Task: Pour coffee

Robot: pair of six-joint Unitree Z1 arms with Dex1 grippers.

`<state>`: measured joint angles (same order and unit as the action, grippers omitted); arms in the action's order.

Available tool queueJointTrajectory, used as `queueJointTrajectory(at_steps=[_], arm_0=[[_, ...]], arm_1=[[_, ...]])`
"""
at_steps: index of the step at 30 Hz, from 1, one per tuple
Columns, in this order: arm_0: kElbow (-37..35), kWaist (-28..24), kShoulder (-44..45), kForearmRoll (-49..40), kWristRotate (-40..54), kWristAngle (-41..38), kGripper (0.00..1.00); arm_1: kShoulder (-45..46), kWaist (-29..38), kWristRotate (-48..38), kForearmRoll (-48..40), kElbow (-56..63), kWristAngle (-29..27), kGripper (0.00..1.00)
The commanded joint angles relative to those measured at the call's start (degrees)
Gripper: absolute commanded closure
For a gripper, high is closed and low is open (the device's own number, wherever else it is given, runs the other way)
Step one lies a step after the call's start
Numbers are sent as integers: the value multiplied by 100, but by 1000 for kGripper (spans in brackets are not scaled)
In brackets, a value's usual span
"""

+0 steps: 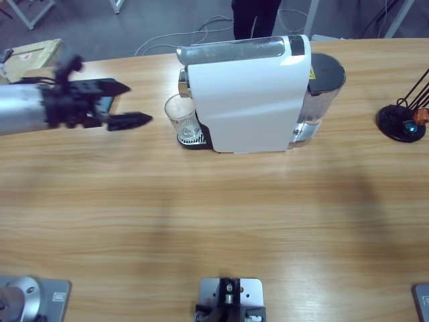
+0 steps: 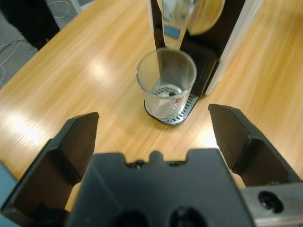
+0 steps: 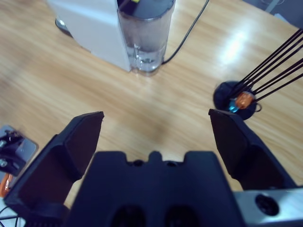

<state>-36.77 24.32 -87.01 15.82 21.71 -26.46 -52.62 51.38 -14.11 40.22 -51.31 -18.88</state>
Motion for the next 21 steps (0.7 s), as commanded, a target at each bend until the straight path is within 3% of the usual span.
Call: queueJointTrajectory(at_steps=[1, 2, 4, 5, 15, 21], arm_0=[[-143, 309, 1499, -1935, -800, 858, 4], [-256, 502, 1527, -2167, -800, 879, 4], [-382, 796, 1515, -2406, -800, 895, 4], [-417, 905, 1513, -2463, -793, 911, 4], [-421, 1005, 1537, -2487, -782, 1016, 4], [-423, 1005, 1439, -2487, -782, 1029, 4]], arm_1=[[-1973, -1095, 322, 1235, -2241, 147, 372], [-2315, -1229, 426, 1246, -2612, 358, 492], [-2855, -1394, 604, 1225, -3208, 720, 955], [-3098, -1417, 728, 1225, -3510, 768, 1000], [-5332, -1411, 681, 2100, -6200, 1109, 1000], [-5926, -1367, 648, 2350, -6729, 1466, 1000]])
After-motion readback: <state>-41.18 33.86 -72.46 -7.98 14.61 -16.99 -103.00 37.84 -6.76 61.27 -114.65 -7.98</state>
